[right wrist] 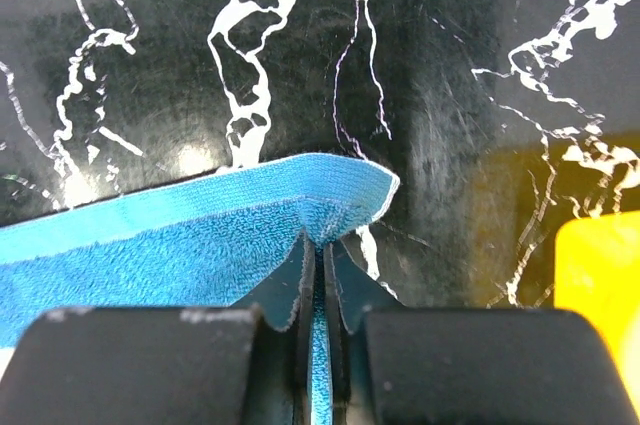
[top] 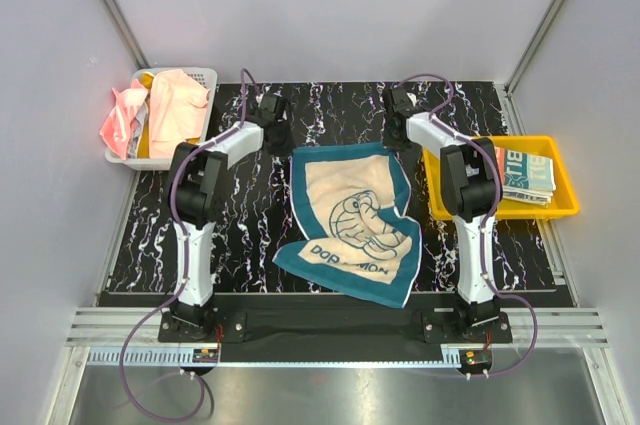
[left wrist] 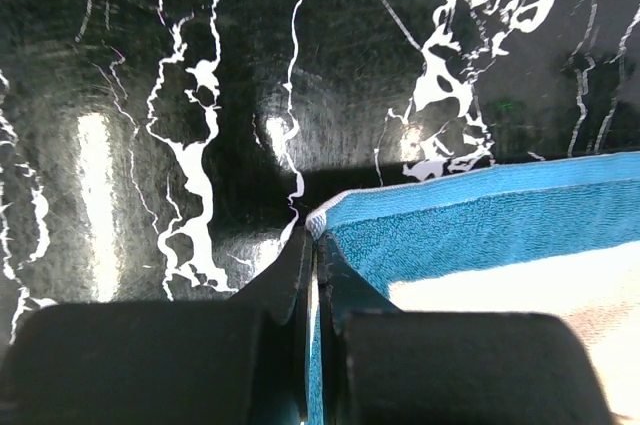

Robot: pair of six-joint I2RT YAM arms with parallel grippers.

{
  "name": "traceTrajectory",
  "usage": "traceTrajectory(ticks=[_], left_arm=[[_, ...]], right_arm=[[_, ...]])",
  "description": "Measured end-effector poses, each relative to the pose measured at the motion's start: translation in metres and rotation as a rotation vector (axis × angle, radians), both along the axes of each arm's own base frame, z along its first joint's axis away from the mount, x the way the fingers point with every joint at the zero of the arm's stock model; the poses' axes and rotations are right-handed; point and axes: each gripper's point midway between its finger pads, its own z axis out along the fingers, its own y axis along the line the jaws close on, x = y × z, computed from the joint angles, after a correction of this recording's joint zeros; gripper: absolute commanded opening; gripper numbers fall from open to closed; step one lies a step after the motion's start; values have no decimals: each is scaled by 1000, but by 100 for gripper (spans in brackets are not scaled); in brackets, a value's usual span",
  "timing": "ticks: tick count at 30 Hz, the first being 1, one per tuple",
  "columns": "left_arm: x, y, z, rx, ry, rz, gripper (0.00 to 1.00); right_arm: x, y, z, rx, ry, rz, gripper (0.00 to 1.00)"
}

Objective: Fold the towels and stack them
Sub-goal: Flatten out the crumpled towel

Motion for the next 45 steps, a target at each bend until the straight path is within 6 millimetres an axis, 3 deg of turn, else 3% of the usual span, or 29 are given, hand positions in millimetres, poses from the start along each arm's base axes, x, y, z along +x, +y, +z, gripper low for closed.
traceTrajectory(ticks=[4, 8, 12, 15, 20, 23, 28, 31, 35, 40, 45], left_arm=[[-2, 2, 21, 1, -20, 3, 0], [-6, 6, 82, -23, -123, 12, 0], [-22, 8, 181, -69, -314, 3, 0], [-44, 9, 248, -95, -451, -12, 0], [-92, 13, 346, -111, -632, -63, 0], [-119, 13, 399, -121, -736, -103, 0], [-174, 23, 490, -156, -929, -154, 0], [-206, 34, 536, -191, -1037, -168, 0], [-239, 43, 574, -238, -1131, -196, 0], [-268, 49, 601, -283, -1213, -233, 0], [-296, 54, 620, -330, -1287, -272, 0]], right_arm=[[-3, 2, 17, 14, -9, 13, 0], [-6, 3, 70, 48, -88, 21, 0], [-13, 7, 159, 119, -249, 43, 0], [-31, 10, 235, 184, -392, 82, 0], [-78, 14, 359, 271, -638, 169, 0], [-111, 17, 420, 319, -767, 229, 0], [-169, 11, 499, 381, -946, 304, 0], [-200, 9, 533, 416, -1027, 350, 0], [-237, 10, 573, 470, -1115, 425, 0], [-272, 10, 605, 513, -1188, 495, 0], [-298, 13, 623, 555, -1230, 560, 0]])
